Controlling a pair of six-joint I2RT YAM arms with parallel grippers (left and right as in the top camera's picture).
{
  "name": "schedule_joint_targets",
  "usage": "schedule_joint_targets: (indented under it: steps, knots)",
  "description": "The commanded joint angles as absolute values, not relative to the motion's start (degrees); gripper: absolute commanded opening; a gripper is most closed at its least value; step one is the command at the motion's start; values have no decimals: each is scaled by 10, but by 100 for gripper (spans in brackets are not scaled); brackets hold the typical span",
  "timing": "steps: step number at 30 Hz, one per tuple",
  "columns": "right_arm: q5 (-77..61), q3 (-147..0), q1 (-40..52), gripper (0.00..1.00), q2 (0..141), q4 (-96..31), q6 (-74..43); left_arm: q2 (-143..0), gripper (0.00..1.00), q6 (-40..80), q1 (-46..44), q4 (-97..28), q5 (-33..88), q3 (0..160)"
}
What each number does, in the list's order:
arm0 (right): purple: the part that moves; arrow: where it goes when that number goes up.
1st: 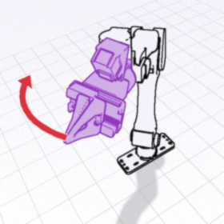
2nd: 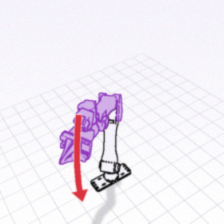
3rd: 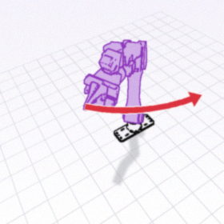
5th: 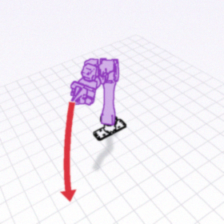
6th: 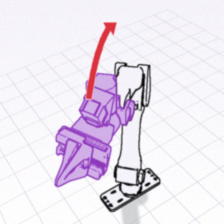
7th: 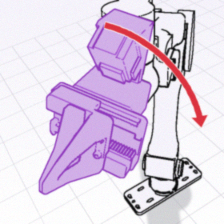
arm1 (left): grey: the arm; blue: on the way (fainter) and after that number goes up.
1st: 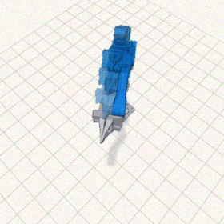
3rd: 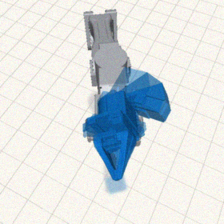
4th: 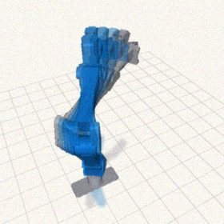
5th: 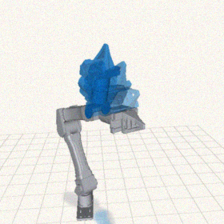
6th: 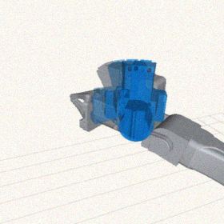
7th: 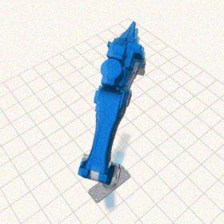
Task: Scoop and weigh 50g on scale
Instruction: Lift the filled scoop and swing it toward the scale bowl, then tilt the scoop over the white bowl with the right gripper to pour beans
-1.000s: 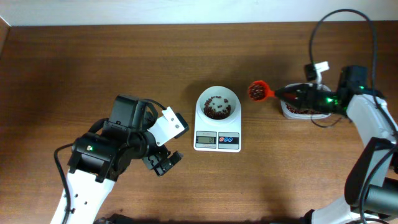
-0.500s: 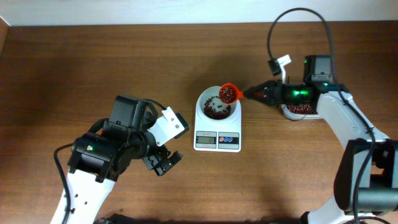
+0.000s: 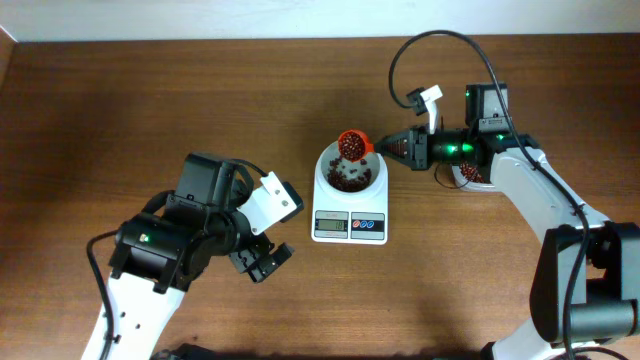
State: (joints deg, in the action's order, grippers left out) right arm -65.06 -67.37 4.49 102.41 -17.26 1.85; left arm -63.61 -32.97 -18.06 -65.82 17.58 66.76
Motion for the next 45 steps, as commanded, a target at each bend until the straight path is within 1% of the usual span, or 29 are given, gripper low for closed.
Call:
schedule_joint_targets:
  steps: [1, 7, 29, 32, 34, 37, 40, 42, 45]
  knots:
    - [-633, -672, 49, 4, 1028, -171, 76, -630, 99, -322, -178, -659, 178, 678]
    - [-623, -672, 49, 4, 1028, -171, 103, -630, 99, -322, -178, -659, 178, 678]
    - [-623, -672, 49, 4, 1028, -172, 103, -630, 99, -322, -178, -659, 178, 678]
    - [-642, -672, 49, 4, 1028, -181, 103, -630, 99, -322, -178, -659, 178, 678]
    - [-608, -672, 49, 4, 1028, -185, 103, -630, 99, -322, -178, -659, 178, 678]
    - [-623, -672, 48, 4, 1028, -187, 103, -630, 99, -322, -178, -659, 178, 678]
    - [-604, -672, 49, 4, 1028, -186, 112, -630, 99, -322, -178, -659, 178, 678]
    - [-633, -672, 47, 4, 1027, -189, 112, -630, 99, -322, -178, -659, 178, 678]
    - [-586, -672, 52, 4, 1028, -194, 131, -630, 99, -322, -178, -659, 178, 678]
